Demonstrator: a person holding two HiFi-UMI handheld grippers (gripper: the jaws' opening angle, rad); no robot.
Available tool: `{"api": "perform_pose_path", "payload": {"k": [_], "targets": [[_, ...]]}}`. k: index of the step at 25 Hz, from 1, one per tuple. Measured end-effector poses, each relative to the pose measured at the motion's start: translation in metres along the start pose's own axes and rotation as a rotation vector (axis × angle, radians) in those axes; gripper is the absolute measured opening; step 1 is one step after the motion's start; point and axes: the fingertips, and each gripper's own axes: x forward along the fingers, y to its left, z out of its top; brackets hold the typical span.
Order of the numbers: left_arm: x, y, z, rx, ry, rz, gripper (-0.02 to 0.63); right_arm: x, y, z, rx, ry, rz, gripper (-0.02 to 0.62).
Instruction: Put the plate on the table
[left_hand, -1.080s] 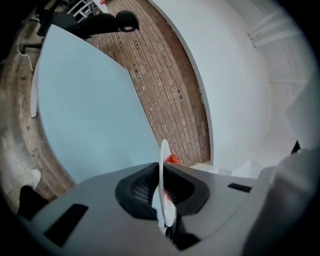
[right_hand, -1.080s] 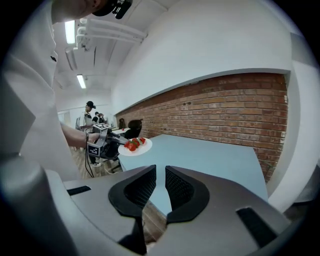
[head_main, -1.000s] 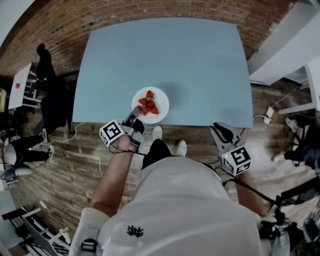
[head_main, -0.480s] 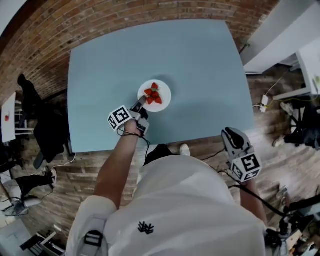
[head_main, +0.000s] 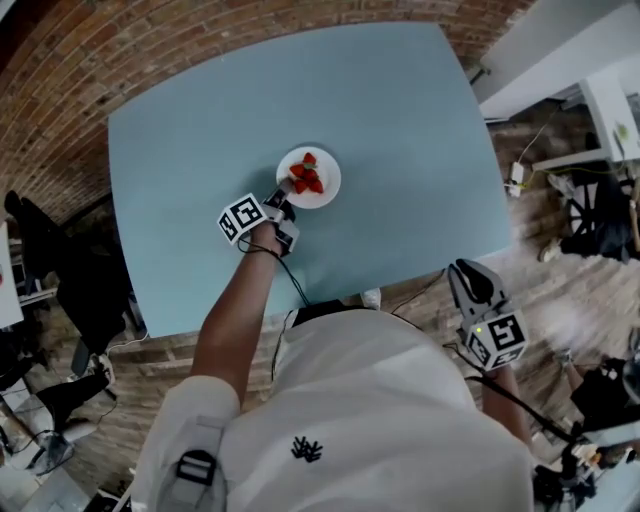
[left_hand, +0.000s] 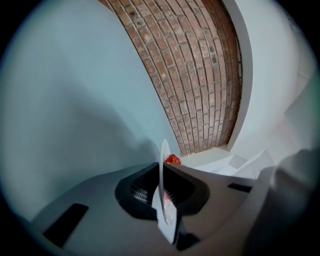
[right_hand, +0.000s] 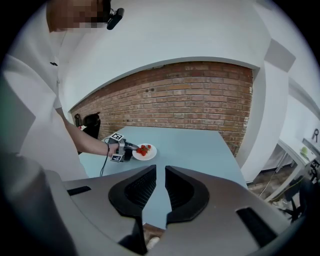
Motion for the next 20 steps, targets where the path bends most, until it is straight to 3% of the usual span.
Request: {"api": "perform_pose_path", "payload": {"k": [6, 15, 20], "targets": [[0.011, 0.002, 0.002, 0.003, 0.002, -0.019, 0.018, 0.003, 0.009, -0.005, 0.017, 0.043, -0.022, 0.060], [0.013, 0.011, -0.001, 0.090, 0.019, 0.148, 0.019, 0.006, 0.024, -0.004, 0.017, 0.057, -0.028, 0.060], [0.010, 0.015, -0.002, 0.105, 0.022, 0.196, 0.020, 0.002, 0.021, -0.008, 0.036, 0.050, -0.038, 0.060]]}}
